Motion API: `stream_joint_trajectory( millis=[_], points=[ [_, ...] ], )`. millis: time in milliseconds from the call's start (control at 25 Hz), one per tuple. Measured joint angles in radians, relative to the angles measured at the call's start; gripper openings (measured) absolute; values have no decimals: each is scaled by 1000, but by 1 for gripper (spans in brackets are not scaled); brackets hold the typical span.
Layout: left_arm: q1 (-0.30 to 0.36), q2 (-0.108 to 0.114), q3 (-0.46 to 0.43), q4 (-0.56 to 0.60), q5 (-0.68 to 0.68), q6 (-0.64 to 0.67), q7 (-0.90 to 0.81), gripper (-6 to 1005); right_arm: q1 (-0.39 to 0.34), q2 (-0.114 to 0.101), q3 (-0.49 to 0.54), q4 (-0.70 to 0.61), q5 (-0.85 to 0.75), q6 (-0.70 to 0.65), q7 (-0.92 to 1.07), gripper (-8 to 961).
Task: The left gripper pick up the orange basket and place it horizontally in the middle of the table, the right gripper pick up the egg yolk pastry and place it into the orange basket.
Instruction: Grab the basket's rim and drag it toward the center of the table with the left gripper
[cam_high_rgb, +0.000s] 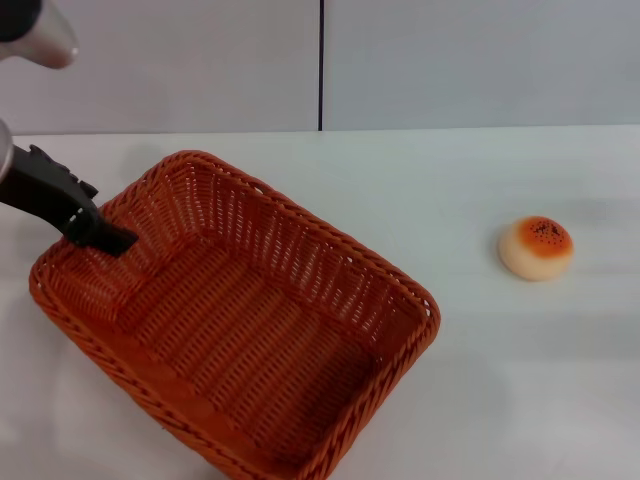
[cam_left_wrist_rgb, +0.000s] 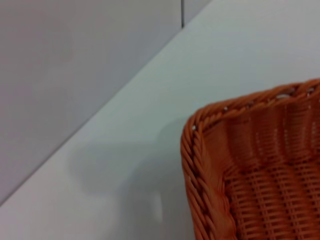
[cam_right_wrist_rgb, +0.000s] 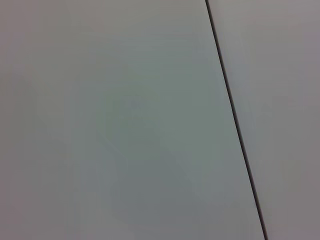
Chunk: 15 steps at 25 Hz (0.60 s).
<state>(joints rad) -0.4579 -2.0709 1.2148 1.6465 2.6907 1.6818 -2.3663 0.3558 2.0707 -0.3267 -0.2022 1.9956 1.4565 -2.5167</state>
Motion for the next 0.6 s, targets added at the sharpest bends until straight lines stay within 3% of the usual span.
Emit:
stream_joint_trajectory(
  millis=[80,280,600],
  points=[
    [-24,-3,73,-34,50,-9,-48,730,0,0,0,-9,0,3,0,686],
    [-28,-6,147,-71,85,-68,-97,727,-2,0,1,-18,0,7,0,686],
    [-45,-6,173,-138,92,-129,-123,724,0,0,-4,-24,-2,8,0,685]
  ],
)
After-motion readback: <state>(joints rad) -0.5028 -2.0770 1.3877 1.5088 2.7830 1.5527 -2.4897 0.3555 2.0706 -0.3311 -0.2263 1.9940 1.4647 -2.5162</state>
